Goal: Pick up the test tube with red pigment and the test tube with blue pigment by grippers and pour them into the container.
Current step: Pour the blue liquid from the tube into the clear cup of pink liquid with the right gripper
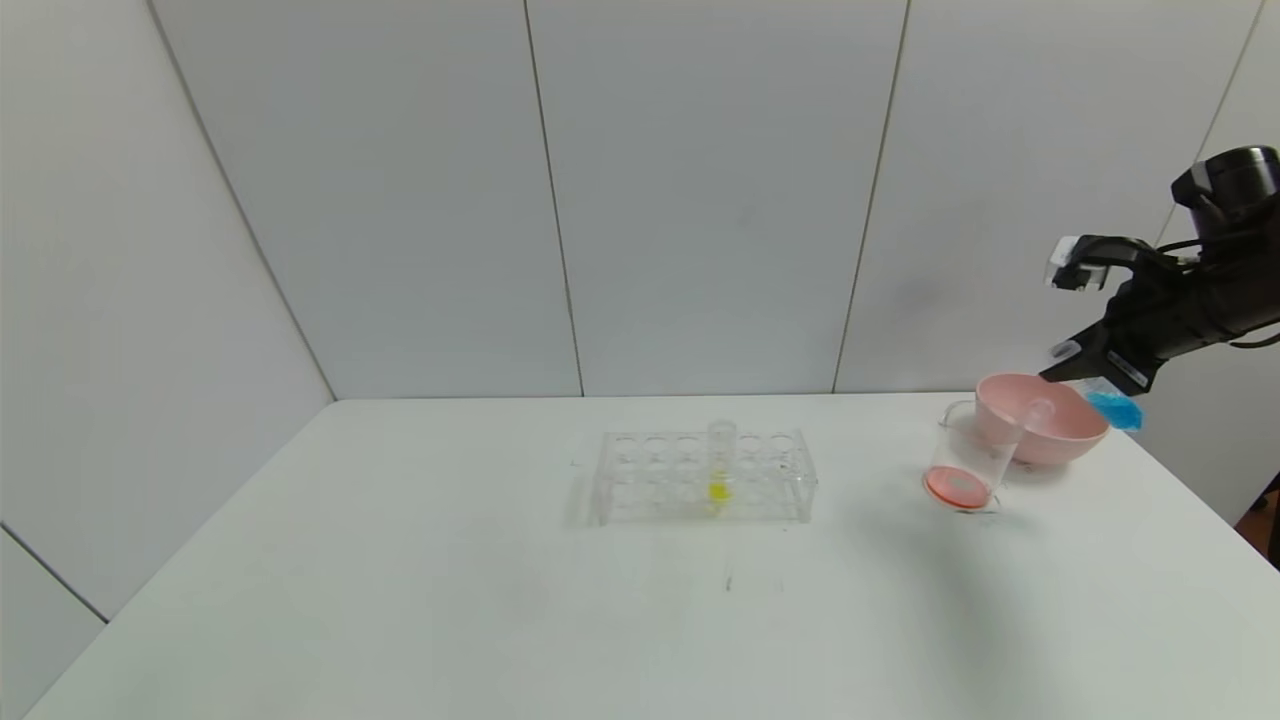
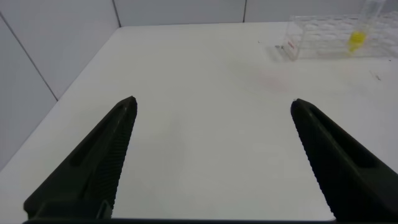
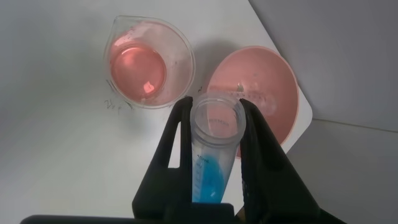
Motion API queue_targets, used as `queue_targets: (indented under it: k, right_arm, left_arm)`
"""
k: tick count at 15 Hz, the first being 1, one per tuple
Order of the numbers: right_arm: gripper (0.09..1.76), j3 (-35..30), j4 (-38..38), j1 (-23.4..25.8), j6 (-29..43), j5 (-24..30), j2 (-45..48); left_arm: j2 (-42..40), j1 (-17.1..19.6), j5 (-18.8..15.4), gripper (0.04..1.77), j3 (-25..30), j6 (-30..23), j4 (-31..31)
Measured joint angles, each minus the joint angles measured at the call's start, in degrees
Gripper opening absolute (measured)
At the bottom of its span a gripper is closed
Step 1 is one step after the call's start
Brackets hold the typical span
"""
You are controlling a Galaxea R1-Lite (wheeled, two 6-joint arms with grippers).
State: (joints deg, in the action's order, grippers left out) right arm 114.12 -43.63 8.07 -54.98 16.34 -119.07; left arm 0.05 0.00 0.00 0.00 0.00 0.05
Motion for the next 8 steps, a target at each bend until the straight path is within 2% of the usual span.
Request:
queue_targets:
  k: [5,8]
  right_arm:
    - [0.51,0.40,-0.22,-0.90,-6.72,-5.21,-1.74]
    - [0.51,0.41,-0.18,-1.93,-8.19,-8.48,-1.90]
  left_arm:
    - [0.00,0.00,0.00,1.76,0.00,0.00,-0.02]
    - [0.00,0.00,0.00,1.76,0.00,0.00,-0.02]
